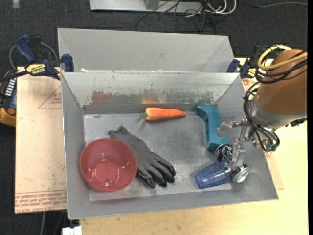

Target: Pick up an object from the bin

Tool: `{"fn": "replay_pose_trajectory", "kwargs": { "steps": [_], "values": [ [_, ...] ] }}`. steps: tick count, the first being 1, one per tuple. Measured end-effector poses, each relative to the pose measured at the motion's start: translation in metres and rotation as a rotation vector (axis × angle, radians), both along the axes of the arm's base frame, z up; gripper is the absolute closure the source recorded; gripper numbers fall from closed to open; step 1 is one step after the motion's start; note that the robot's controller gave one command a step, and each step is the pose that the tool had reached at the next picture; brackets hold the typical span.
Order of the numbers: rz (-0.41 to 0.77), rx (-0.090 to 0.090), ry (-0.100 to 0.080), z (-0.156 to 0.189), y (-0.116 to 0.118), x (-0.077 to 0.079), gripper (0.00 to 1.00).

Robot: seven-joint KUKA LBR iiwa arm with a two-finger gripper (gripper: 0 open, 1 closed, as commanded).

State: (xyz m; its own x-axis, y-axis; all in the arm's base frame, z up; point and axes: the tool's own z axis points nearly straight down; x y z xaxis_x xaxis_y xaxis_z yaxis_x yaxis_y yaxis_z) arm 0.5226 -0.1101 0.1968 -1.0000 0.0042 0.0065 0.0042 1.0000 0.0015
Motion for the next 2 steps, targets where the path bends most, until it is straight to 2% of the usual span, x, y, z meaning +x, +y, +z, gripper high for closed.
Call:
{"fn": "replay_pose_trajectory", "kwargs": {
  "steps": [1, 2],
  "values": [
    [0.004, -0.001, -0.008, 0.005, 0.001, 0.002, 0.00],
    [0.258, 0.001, -0.005, -0.096, -0.016, -0.032, 0.00]
  ]
}}
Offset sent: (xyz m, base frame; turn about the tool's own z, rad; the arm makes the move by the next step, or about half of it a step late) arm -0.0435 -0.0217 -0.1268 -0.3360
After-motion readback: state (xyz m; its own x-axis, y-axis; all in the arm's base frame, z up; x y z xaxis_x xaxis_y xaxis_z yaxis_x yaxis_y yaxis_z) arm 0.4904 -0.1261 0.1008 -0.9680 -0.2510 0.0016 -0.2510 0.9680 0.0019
